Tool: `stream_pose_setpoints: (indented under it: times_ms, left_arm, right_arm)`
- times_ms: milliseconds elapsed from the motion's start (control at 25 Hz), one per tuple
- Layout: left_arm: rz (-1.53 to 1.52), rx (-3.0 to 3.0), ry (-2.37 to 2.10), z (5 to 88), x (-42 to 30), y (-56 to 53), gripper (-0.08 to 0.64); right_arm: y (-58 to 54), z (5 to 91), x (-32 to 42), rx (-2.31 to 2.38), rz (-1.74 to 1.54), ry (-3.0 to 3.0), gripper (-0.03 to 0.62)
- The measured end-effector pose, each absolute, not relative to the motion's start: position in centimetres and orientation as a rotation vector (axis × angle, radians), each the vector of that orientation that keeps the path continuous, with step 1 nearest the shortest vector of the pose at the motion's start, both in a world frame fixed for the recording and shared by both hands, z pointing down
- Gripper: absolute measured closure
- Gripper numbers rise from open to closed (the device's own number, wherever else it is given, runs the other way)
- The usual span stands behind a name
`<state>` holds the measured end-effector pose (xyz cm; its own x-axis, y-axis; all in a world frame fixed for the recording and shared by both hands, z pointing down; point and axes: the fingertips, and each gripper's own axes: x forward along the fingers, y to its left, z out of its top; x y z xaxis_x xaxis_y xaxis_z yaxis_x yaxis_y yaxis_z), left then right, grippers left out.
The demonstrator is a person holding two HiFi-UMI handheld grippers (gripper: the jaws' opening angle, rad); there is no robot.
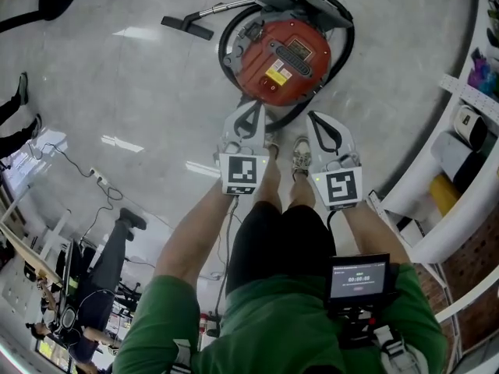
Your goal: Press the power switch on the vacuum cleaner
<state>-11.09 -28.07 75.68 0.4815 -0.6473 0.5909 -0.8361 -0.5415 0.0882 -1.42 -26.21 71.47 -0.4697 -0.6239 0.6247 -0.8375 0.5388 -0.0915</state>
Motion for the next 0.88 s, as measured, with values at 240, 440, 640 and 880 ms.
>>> stream_pose_setpoints:
  times_ms: [240,440,640,880]
  left_arm:
    - [0.798,2.340,-1.190,80.3,-11.0,-28.5,0.554]
    - [0.880,2.305,-1.139,84.2,-11.1,-28.4,0.554]
    - [0.914,2.307,-1.121,86.4,-11.0,-28.9,0.554]
    - [0.938,2.310,-1.096,88.1,-10.5,-29.4,0.554]
  right_arm:
    - [-26.1,74.3,-1.4,1.160,0.544,-2.229,0.589]
    - [-25.9,76.3,-0.8,1.173,0.571,-2.206,0.589]
    - [-25.4,77.9,-0.3,1.180,0.608,-2.180,0.589]
    - [-24.9,79.1,-0.3,1.184,0.637,-2.167,0.589]
